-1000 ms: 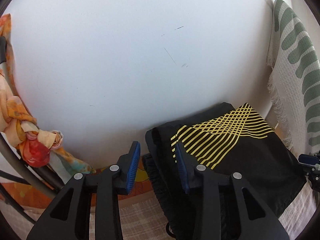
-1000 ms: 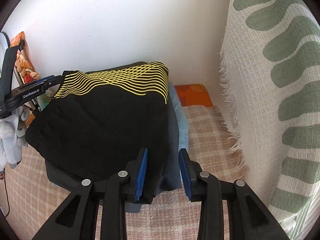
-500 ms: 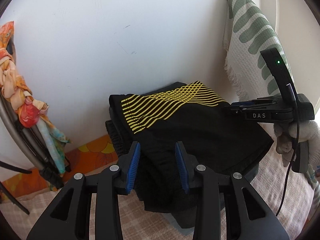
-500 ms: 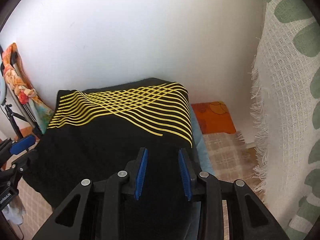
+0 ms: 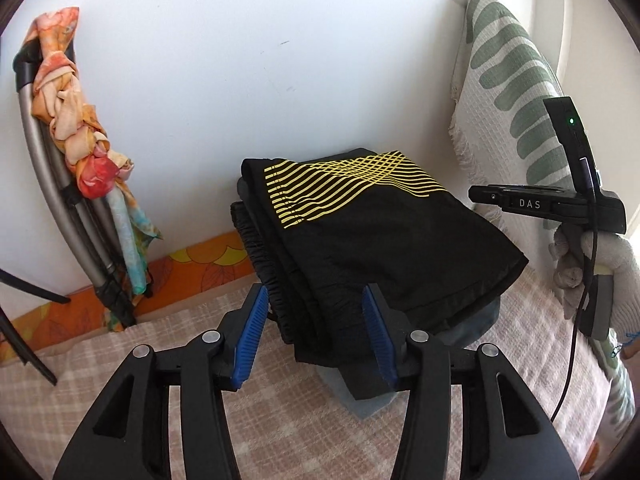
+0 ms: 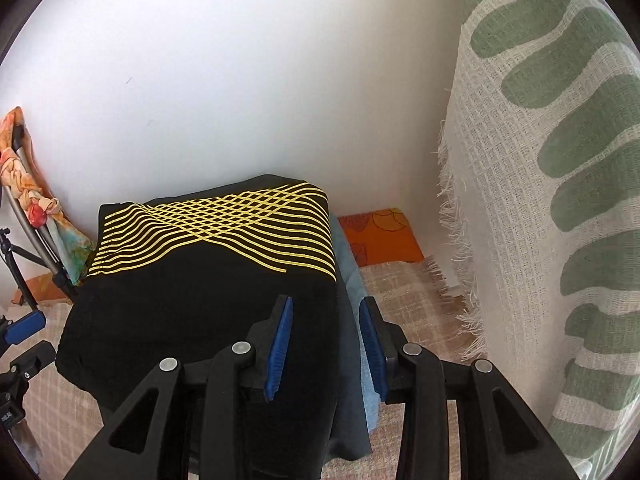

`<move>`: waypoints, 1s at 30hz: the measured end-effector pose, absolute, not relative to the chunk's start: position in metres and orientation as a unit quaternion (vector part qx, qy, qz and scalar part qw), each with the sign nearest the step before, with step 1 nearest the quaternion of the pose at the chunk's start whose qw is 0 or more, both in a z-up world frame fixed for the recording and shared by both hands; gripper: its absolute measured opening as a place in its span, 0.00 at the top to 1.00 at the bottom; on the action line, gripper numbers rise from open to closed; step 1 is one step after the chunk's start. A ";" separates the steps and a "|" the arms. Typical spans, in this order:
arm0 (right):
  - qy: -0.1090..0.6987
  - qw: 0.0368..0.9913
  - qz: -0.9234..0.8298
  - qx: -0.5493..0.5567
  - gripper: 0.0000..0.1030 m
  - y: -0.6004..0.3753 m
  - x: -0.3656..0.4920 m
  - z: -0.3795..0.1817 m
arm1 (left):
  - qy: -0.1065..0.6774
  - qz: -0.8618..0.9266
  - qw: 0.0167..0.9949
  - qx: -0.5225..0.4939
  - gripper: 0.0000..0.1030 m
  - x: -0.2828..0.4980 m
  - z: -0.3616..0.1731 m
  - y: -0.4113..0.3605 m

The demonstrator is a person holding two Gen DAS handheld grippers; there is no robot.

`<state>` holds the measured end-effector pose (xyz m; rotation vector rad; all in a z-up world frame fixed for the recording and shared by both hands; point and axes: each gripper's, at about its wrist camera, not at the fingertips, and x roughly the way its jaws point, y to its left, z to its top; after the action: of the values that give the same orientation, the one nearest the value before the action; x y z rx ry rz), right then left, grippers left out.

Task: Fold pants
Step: 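Open both grippers and pull them back from the stack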

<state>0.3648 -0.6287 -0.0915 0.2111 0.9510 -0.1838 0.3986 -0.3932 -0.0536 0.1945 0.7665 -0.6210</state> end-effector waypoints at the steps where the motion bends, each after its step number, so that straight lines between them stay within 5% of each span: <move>1: 0.452 0.882 -0.087 0.099 0.63 -0.624 0.358 -0.085 | 0.364 -0.299 0.877 0.091 0.51 0.393 -0.049 -0.391; 10: 0.410 0.906 -0.072 0.082 0.44 -0.580 0.294 -0.028 | 0.331 -0.303 0.890 0.075 0.36 0.338 -0.006 -0.368; 30: 0.357 0.926 -0.105 0.068 0.11 -0.509 0.169 0.018 | 0.316 -0.284 0.905 0.036 0.25 0.256 0.022 -0.307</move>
<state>0.1688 -0.5085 0.0180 0.1403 0.7314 -0.2152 0.2564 -0.3072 0.0218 0.0744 0.6527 -0.5872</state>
